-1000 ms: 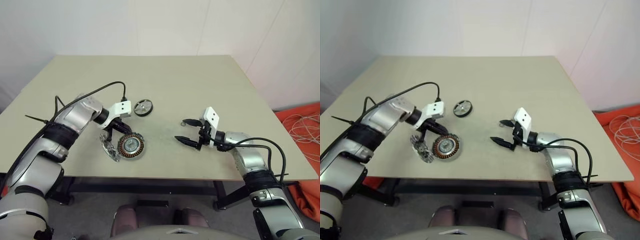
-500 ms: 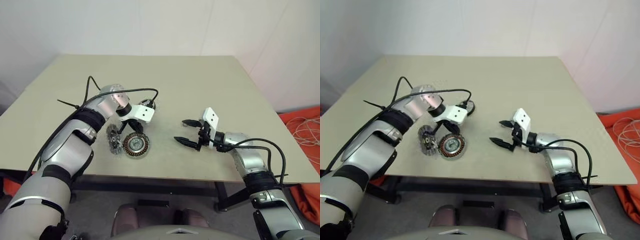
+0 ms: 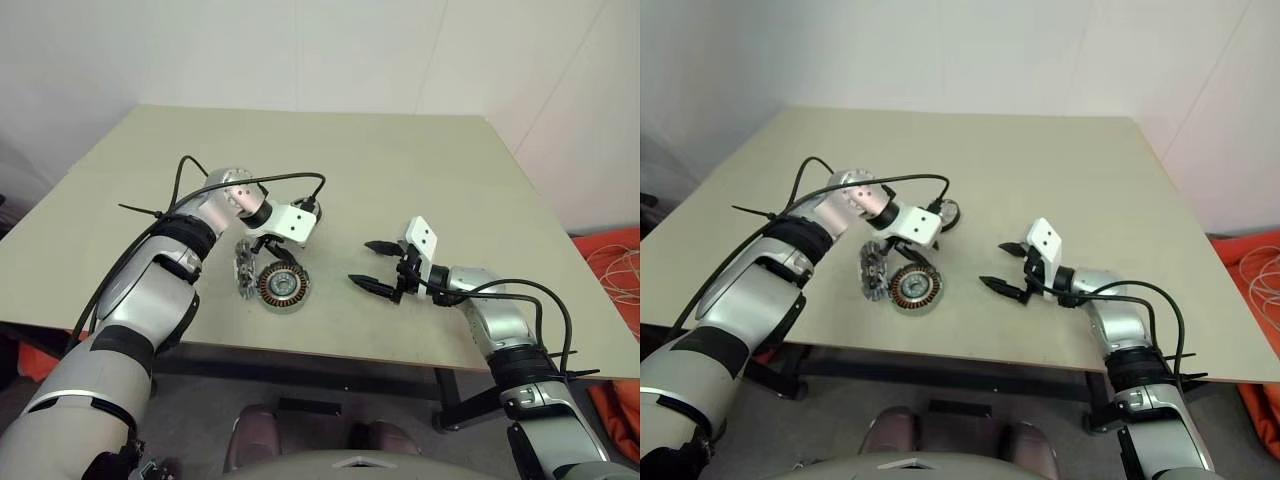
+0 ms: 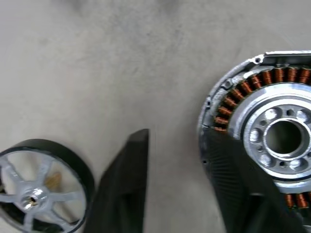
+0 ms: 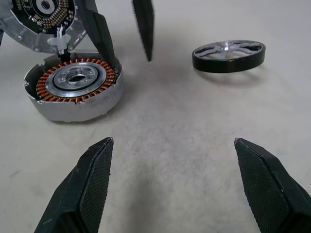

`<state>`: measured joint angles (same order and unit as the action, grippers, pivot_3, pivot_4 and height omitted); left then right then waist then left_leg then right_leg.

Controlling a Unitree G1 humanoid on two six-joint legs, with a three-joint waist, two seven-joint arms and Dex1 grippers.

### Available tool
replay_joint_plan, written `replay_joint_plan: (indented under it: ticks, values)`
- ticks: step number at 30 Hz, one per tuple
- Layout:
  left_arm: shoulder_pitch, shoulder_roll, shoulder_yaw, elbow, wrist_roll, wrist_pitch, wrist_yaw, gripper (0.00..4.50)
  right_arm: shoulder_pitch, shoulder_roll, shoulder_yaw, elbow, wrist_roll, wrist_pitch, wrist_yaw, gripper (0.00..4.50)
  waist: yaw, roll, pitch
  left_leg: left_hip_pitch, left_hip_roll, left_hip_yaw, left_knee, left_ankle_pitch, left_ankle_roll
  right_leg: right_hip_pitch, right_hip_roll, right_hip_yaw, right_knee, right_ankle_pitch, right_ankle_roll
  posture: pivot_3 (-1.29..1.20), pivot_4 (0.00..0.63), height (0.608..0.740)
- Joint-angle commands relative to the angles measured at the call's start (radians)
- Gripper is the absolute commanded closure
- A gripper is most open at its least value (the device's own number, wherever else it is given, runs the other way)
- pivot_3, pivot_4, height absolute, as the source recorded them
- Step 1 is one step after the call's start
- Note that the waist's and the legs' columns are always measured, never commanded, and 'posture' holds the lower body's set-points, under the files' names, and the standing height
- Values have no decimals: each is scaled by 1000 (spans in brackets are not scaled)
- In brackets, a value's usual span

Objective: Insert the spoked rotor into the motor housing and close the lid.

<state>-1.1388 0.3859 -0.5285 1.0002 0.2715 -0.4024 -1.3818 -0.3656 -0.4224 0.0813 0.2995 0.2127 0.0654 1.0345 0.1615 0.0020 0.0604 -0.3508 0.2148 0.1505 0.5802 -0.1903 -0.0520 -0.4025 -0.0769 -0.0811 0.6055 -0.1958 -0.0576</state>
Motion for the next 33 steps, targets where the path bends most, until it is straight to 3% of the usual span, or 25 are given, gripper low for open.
replay_joint_plan:
  ticks: [1,5,12,20,26,33]
  values:
    - [-36,5,41,-6,-12,-9,13,1213,-31,-1,-7,-15,16,-17,9,0,-1,0,0,0,0,0,0,0,0,0,0,0,0,0,-1,0,0,740]
    - [-34,-4,83,-18,-46,98,-23,30,-43,-2,-4,-10,10,-23,15,0,-1,0,0,0,0,0,0,0,0,0,0,0,0,1,-2,0,0,740]
    - [-19,33,220,-84,-128,353,40,30,-80,-38,50,-50,-29,-54,82,0,-5,0,0,0,0,0,0,0,0,-1,0,0,0,1,-2,0,0,740]
    - [107,155,405,-322,-282,685,75,30,-256,-73,222,-80,-126,-95,245,0,-17,1,1,1,2,1,-1,0,0,-2,1,0,1,1,-3,0,0,740]
    - [334,293,520,-605,-397,856,85,30,-418,-35,351,6,-223,-305,346,0,-37,1,1,0,6,1,-1,0,0,-5,1,0,1,0,-4,0,0,740]
    - [699,376,726,-980,-582,1023,155,30,-553,21,460,216,-347,-604,365,0,-59,1,2,0,6,1,-1,-1,0,-4,1,0,2,0,-5,0,0,740]
